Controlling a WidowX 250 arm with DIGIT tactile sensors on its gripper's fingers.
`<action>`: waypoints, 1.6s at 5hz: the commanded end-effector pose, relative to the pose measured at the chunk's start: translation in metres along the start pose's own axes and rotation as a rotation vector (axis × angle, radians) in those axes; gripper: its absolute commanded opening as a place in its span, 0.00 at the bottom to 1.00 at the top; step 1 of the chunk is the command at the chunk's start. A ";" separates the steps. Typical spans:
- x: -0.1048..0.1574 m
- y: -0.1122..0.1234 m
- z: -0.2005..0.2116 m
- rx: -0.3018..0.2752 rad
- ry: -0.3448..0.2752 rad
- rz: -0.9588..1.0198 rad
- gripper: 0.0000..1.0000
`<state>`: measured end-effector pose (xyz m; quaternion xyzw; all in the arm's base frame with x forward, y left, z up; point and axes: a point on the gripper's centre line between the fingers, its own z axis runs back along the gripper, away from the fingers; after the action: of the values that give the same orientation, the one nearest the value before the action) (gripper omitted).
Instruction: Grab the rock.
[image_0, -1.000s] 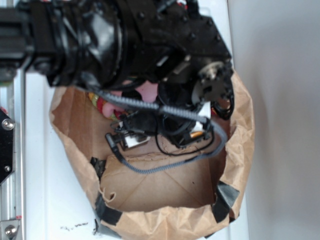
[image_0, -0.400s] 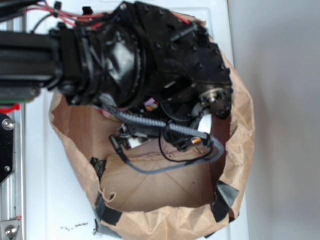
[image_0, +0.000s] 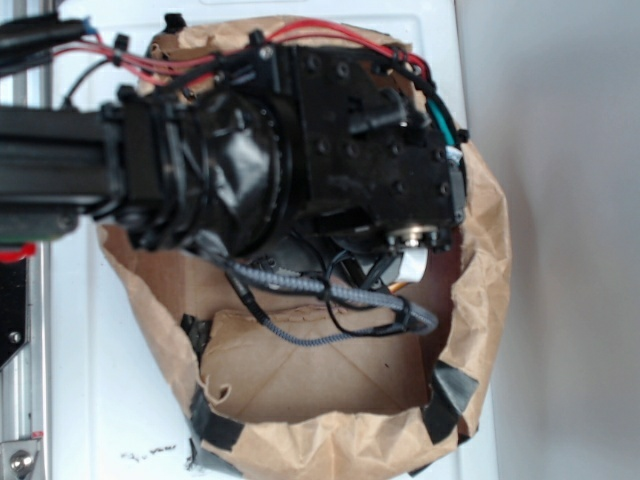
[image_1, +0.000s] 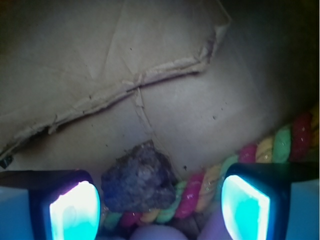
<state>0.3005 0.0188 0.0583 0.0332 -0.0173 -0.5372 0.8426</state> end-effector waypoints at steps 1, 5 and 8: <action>0.014 -0.013 0.002 -0.025 -0.007 -0.058 1.00; 0.023 -0.029 0.012 -0.023 -0.055 -0.143 1.00; 0.023 -0.029 0.012 -0.023 -0.055 -0.143 1.00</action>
<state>0.2845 0.0008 0.0486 -0.0057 -0.0090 -0.5781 0.8159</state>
